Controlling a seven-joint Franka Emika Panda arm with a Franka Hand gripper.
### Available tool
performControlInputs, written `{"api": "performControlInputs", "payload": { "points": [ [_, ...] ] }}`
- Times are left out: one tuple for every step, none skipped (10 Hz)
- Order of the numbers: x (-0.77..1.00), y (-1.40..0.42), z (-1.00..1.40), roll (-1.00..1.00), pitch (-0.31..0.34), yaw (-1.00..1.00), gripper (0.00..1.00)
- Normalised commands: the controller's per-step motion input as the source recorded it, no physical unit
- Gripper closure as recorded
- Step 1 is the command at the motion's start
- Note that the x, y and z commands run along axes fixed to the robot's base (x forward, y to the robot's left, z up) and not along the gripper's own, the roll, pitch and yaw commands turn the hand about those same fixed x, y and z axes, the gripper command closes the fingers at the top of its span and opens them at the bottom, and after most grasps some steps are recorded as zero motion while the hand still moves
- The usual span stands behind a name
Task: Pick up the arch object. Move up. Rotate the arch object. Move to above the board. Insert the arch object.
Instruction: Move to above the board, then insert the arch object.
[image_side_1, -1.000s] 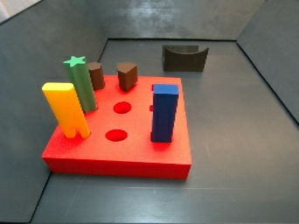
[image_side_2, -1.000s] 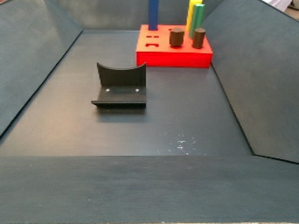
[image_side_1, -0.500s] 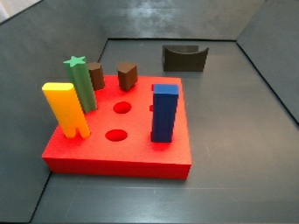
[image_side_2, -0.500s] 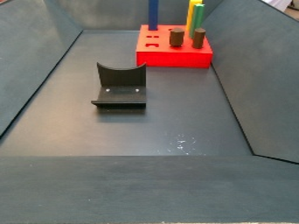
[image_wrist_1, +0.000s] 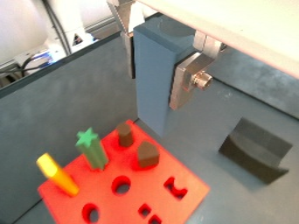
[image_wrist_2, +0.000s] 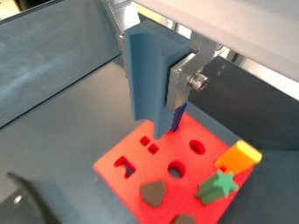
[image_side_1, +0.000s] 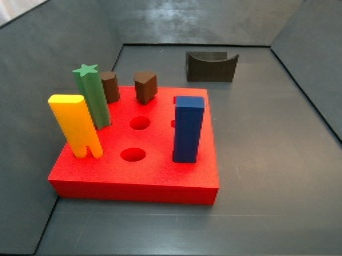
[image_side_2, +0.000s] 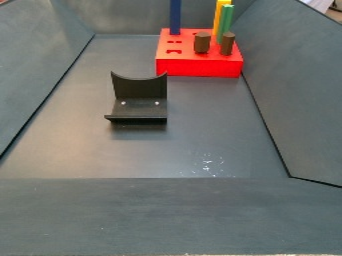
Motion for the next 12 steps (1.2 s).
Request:
{"api": "performControlInputs", "payload": {
  "points": [
    [0.14, -0.27, -0.03, 0.05, 0.018, 0.01, 1.0],
    [0.1, -0.17, -0.01, 0.06, 0.016, 0.01, 1.0],
    [0.35, 0.48, -0.92, 0.0, -0.014, 0.04, 1.0],
    [0.28, 0.39, -0.88, -0.02, -0.019, 0.04, 1.0],
    [0.32, 0.43, -0.81, -0.09, 0.0, 0.0, 1.0],
    [0.49, 0.32, -0.87, -0.08, 0.0, 0.0, 1.0],
    [0.41, 0.25, -0.93, -0.06, 0.0, 0.0, 1.0],
    [0.09, 0.17, -0.93, 0.0, -0.009, 0.11, 1.0],
    [0.0, 0.02, -1.0, -0.01, -0.047, 0.25, 1.0],
    [-0.29, 0.01, -1.0, 0.07, -0.123, 0.24, 1.0],
    [-0.23, 0.0, -0.92, 0.03, -0.18, 0.13, 1.0],
    [0.0, 0.0, -0.89, 0.03, -0.164, 0.0, 1.0]
  ]
}}
